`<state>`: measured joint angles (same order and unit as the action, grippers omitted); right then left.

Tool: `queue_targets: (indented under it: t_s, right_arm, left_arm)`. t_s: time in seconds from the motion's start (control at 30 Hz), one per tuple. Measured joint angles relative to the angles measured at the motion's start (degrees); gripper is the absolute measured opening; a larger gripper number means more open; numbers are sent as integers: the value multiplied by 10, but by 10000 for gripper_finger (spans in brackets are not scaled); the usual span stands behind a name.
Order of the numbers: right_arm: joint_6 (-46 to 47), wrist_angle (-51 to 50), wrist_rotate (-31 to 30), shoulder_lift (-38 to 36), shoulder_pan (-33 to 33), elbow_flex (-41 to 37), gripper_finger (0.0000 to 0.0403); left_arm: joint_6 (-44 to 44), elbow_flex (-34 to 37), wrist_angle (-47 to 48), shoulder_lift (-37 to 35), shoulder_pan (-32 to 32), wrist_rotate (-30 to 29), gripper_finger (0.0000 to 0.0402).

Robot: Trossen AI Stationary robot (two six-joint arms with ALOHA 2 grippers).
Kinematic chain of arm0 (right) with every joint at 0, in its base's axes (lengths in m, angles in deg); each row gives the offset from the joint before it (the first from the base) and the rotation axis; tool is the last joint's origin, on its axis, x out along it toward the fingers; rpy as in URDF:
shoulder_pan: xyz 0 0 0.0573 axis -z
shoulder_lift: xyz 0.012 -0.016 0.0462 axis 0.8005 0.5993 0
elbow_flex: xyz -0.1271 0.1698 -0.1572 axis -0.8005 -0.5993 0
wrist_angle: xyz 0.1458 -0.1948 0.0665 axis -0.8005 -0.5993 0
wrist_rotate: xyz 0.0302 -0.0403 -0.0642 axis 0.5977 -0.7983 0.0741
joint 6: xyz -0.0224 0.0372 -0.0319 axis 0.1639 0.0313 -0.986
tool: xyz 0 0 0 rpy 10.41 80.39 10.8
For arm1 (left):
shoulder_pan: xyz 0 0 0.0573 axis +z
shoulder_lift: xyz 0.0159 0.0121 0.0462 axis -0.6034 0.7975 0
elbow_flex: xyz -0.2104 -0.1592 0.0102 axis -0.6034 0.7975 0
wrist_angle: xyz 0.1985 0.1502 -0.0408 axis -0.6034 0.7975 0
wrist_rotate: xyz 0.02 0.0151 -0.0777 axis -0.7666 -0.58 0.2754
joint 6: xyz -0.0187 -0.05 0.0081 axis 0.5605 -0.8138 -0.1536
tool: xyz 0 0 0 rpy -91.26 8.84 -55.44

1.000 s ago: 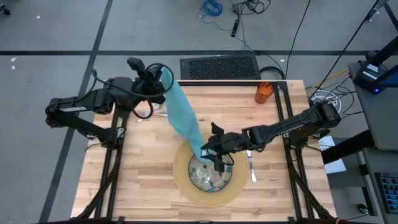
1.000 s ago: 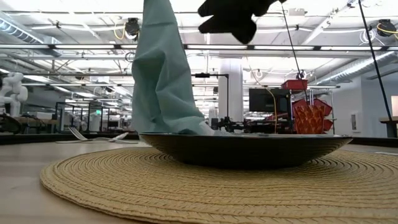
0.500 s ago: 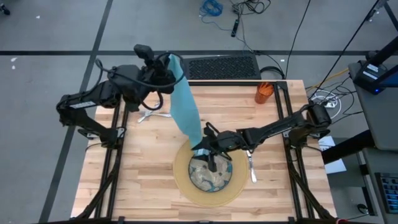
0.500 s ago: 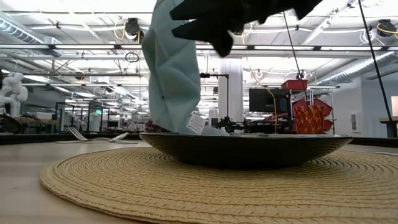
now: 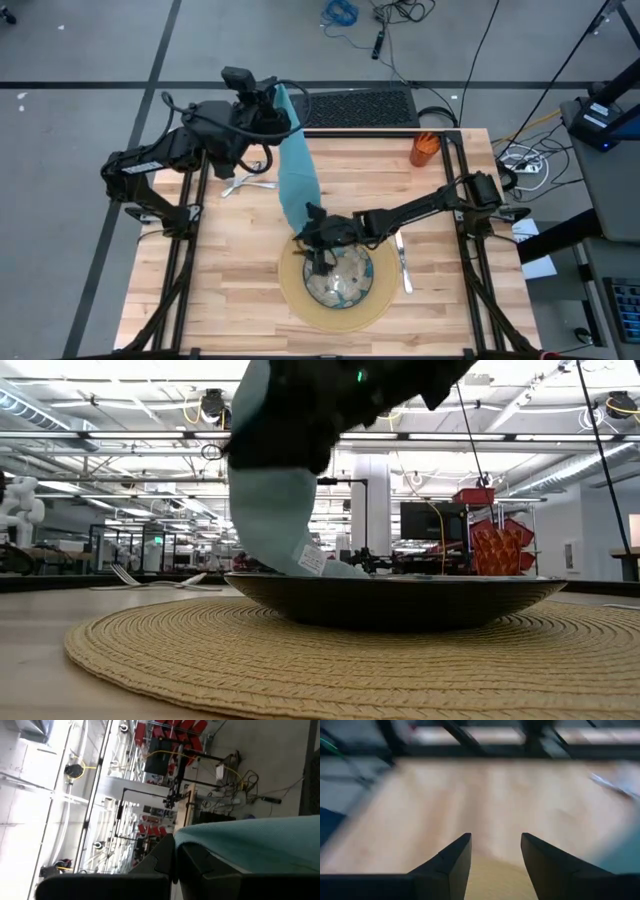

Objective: Set table place
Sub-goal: Fold the blue napkin

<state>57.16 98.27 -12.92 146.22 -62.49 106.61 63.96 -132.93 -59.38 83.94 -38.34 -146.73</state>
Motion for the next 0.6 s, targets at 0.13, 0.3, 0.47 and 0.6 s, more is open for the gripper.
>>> queue_targets:
  t_s: [0.13, 0.3, 0.47, 0.6]
  right_arm:
    - [-11, -61, -102, 2, 30, 2, 151]
    - [23, -127, -150, 2, 84, 2, 134]
    - [36, -152, -171, -9, 117, 2, 121]
    - [20, -203, -248, -37, 127, 2, 110]
  left_arm:
    - [-1, 0, 0, -1, -15, -2, 0]
    - [0, 0, 0, -3, -32, -5, 0]
    - [1, -1, 5, -19, -35, -12, 0]
    - [-5, -1, 10, -40, -33, -19, 0]
